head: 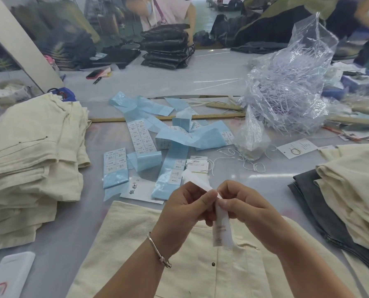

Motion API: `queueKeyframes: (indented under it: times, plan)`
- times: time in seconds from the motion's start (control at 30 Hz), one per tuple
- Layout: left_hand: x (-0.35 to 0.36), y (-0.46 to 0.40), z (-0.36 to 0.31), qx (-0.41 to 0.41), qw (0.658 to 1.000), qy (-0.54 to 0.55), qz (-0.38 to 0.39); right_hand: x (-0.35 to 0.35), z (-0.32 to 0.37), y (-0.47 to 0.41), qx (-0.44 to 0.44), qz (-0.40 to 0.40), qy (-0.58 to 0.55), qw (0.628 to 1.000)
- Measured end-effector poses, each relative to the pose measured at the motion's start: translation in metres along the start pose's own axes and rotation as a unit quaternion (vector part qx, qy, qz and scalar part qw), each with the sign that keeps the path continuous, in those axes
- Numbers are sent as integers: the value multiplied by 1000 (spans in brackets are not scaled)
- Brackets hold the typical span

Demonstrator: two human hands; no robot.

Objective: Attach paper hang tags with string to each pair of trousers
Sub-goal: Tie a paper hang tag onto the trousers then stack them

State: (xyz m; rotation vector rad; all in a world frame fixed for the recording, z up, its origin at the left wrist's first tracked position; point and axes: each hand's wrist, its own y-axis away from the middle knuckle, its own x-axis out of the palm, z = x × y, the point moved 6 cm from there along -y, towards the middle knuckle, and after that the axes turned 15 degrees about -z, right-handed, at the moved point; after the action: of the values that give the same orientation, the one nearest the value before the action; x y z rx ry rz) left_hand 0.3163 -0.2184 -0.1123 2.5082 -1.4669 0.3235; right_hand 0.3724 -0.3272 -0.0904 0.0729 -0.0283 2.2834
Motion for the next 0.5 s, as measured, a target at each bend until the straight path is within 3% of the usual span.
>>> queueKeyframes:
  times: [0.07,0.17,0.37,0.5]
  plan:
    - [-8,-8,9,-22,999,-31,-8,-3,-8,-9,-30,-54,83,995]
    - [-20,-21,22,-52,997,-43,-22,-4,-21,-22,-78,-105,264,956]
    - [-43,-46,45,-89,985,-88,-121,12,-41,-49,-121,-63,341,930]
    - [-51,-62,55,-64,979,-134,-139,21,-57,-65,-169,-40,414,894]
